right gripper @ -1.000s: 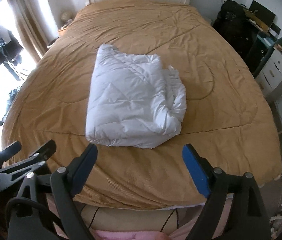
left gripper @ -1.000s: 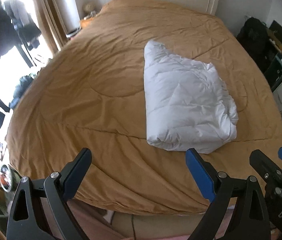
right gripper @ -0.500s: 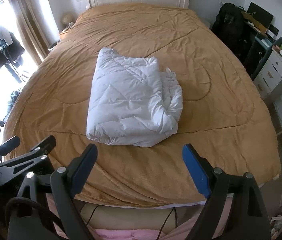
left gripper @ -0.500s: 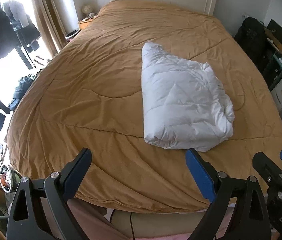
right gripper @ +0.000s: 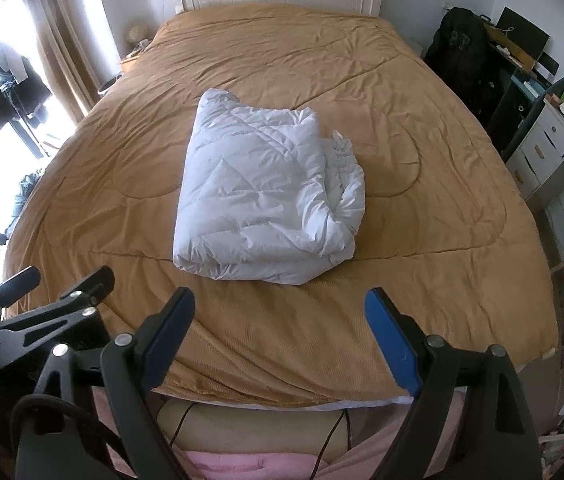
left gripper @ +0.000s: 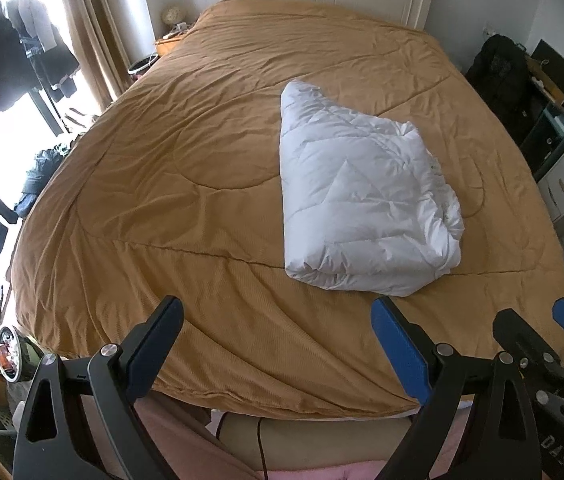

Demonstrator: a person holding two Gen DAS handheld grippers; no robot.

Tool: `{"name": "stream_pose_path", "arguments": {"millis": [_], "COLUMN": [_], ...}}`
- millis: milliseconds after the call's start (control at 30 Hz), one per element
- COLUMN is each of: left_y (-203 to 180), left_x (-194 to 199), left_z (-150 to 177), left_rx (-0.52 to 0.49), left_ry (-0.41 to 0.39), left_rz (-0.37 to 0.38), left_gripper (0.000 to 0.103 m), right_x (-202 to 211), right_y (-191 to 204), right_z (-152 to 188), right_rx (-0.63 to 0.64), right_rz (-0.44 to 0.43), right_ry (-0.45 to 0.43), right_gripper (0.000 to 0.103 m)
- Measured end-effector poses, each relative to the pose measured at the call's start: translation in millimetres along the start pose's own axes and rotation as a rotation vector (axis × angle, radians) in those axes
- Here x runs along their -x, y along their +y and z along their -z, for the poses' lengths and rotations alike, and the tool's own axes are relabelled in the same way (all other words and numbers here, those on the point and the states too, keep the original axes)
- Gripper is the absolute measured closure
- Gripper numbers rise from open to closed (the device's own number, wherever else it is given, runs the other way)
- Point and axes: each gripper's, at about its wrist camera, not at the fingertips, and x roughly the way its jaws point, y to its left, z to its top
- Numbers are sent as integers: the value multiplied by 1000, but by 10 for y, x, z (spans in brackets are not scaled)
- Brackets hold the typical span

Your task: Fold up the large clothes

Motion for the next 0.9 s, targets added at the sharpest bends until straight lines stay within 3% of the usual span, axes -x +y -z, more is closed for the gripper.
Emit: {"name": "stream_pose_path", "arguments": {"millis": [900], "left_y": [42], "left_x": [-45], "left_z": [41], "left_rx": [7], "left_ry": [26], "left_rz": [-6], "left_gripper": [7], "right_x": [3], "right_y": [30], "right_z": [33], "right_rx": [8], "right_rz": [20], "right_ry": [5], "right_gripper": [16]}}
